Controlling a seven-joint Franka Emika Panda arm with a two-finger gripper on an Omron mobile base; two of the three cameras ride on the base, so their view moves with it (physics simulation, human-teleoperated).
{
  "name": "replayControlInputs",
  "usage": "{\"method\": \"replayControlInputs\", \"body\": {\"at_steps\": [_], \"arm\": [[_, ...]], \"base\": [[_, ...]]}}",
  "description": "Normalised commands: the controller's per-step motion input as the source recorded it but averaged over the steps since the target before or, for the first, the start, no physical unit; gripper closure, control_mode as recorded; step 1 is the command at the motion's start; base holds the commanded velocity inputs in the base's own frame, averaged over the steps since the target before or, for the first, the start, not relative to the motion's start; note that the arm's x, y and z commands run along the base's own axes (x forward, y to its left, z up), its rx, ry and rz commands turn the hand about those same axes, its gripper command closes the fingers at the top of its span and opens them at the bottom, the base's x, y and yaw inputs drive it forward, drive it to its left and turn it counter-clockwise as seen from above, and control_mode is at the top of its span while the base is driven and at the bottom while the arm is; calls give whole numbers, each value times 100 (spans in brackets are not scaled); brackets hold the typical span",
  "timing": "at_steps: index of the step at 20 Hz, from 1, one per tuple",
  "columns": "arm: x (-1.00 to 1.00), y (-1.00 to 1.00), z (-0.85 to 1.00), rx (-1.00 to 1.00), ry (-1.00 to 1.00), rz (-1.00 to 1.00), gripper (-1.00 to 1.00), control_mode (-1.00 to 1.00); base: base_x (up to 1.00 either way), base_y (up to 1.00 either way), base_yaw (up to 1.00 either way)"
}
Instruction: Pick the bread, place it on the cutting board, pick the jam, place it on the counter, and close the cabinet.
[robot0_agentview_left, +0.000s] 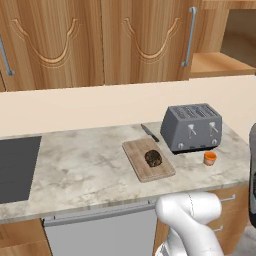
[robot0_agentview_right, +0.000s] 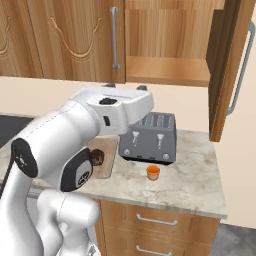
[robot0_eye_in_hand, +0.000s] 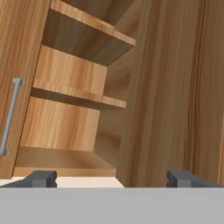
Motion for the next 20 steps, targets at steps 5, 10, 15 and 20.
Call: {"method": "replayControlInputs", "body": {"at_steps": [5,10,15,20], "arm": [[-22,-12,0,3,0,9,-100,-100],[-30,-14,1,6,1,9,-100,-100],[-36,-15,0,5,4,8,-100,-100],[-43,-19,2,4,4,6,-100,-100]], "base": [[0,0,0],[0,0,0],[0,0,0],[0,0,0]]}}
